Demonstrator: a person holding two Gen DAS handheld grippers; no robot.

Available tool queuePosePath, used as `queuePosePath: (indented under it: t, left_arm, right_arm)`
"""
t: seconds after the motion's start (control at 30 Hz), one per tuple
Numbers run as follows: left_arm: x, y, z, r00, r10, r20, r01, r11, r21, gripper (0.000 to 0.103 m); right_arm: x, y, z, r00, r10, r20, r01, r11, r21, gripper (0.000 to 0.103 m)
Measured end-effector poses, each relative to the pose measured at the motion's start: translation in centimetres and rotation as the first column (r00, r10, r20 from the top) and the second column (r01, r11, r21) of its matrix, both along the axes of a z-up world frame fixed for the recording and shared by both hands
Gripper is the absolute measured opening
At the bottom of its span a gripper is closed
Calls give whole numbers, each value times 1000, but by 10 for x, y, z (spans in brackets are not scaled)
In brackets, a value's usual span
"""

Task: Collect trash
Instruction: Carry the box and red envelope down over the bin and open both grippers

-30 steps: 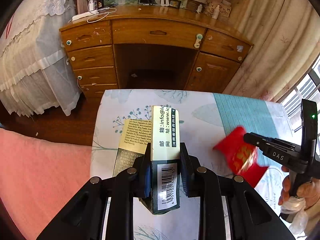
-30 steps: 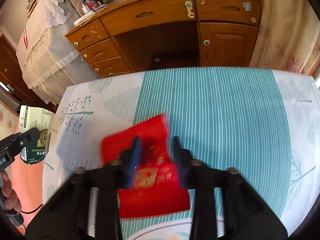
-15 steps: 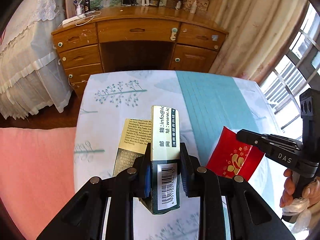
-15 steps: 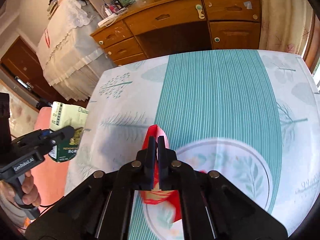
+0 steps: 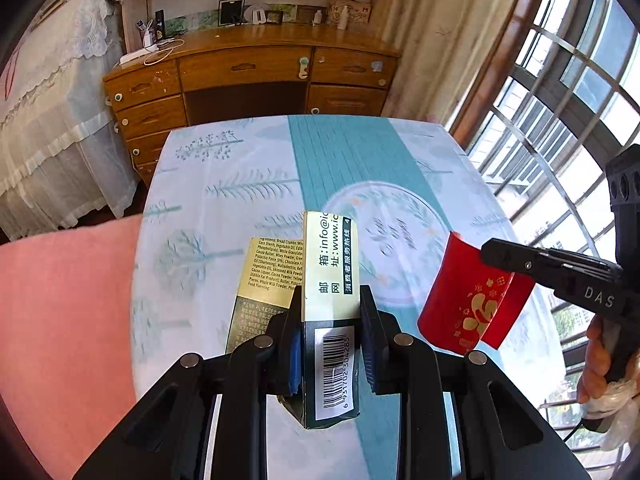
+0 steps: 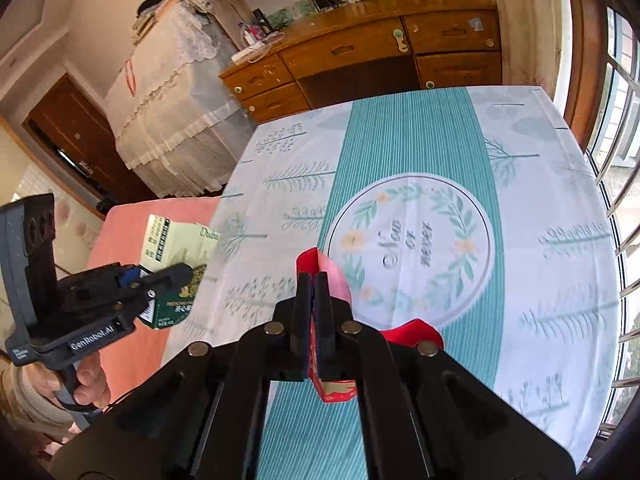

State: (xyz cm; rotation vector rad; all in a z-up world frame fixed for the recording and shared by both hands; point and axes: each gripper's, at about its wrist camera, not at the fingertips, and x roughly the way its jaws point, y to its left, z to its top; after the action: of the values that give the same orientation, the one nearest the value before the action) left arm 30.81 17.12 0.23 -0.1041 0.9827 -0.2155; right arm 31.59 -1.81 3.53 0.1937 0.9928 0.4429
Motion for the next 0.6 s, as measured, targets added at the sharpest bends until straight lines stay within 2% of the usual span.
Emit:
queuePosePath:
  t: [0.23,0.43,0.6]
  left_arm:
    - [-140,-44,1,996,91,-12,-91,995,-36,23]
    - [-248,-81,-15,988,139,-70,-143,988,-50,23]
    - [-309,-103,-29,982,124,-142,-133,990,-54,23]
  right_arm:
    - [-120,-30,27,993,115,38,-115,993,5,0]
    - [-213,-50,20,985,174,-9,-174,985,4,0]
    - [-271,-61,10,983,179,-53,-179,984,2,0]
